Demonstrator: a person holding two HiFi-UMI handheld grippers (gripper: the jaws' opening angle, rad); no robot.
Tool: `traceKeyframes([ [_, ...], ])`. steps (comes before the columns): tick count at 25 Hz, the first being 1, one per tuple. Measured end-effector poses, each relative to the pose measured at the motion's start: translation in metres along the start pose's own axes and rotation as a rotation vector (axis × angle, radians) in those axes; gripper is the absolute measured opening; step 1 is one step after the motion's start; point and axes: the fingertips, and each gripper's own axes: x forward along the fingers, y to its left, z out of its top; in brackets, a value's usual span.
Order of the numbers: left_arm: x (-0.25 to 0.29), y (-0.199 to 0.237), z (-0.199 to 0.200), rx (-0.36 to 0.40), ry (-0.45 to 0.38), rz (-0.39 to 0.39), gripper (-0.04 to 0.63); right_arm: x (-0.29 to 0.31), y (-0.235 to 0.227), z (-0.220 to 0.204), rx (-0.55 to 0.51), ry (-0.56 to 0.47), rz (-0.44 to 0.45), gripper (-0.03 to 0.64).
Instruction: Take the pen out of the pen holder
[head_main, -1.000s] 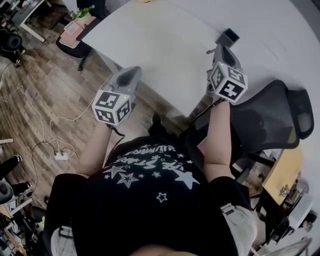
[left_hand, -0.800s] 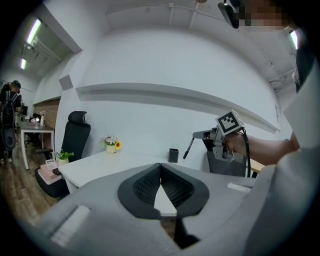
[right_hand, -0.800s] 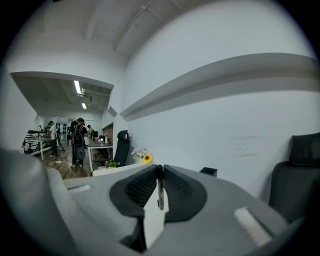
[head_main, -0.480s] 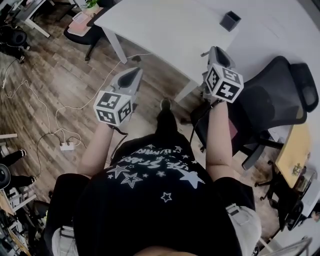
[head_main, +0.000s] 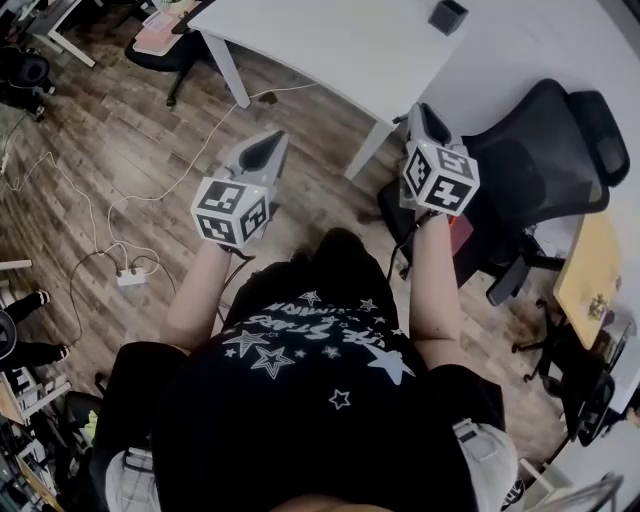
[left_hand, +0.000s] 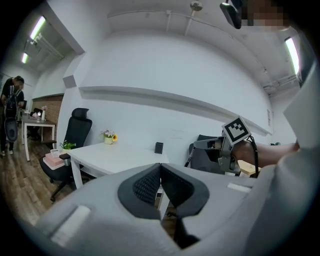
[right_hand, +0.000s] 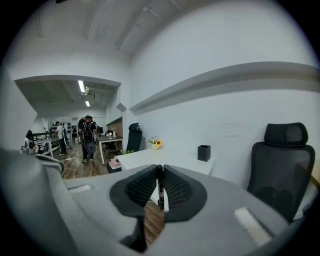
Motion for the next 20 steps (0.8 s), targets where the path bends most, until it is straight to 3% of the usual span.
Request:
traceKeyframes([
  [20, -0.032, -0.136, -0.027, -0.008, 0.023, 0.061, 0.011, -0.097, -0.035, -0.068, 0.037, 0.072, 0.129, 0.041],
])
